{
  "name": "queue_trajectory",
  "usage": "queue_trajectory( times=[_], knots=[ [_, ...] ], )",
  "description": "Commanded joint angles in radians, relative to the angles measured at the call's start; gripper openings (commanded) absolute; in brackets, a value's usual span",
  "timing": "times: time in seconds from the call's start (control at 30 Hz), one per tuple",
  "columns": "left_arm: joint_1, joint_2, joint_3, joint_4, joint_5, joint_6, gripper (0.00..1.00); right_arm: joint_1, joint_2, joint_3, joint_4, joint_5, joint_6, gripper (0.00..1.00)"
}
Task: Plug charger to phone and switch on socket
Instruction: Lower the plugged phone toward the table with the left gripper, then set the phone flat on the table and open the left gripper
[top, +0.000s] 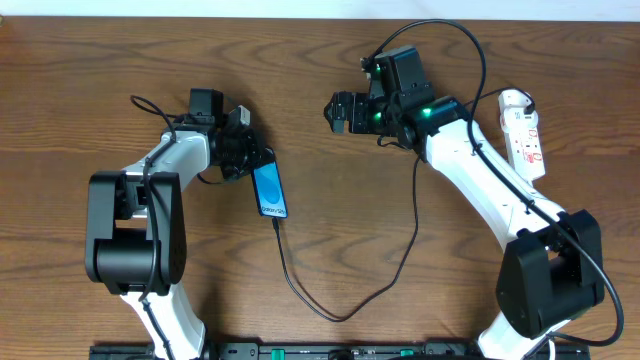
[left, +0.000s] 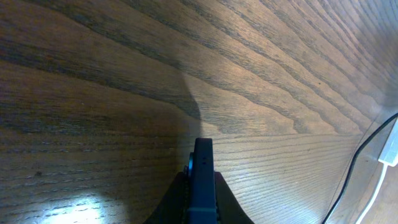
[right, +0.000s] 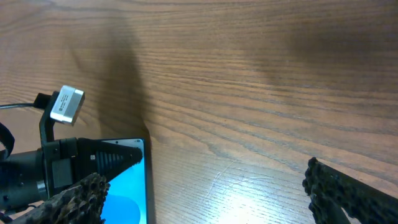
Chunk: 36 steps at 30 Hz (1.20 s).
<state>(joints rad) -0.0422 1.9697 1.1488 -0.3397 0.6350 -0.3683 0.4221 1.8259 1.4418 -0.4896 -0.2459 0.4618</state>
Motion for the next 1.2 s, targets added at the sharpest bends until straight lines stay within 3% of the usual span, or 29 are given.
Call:
queue_trajectory(
  times=[0.0,0.93,1.13,1.17],
  knots=[
    [-0.003,0.006,-0.002,0.001,-0.001,0.014,0.07,0.004,-0.002,0.009,-0.001,0.008,-0.015,0.99],
    [-0.003,0.007,-0.031,0.034,-0.071,0.035,0.08,0.004,-0.002,0.009,0.000,0.008,-0.015,0.99],
    [-0.003,0.007,-0.031,0.034,-0.071,0.035,0.17,0.004,-0.002,0.009,0.000,0.008,-0.015,0.99],
    [-0.003,0.007,-0.031,0.034,-0.071,0.035,0.23,0.004,-0.002,0.009,0.000,0.008,-0.015,0.99]
  ],
)
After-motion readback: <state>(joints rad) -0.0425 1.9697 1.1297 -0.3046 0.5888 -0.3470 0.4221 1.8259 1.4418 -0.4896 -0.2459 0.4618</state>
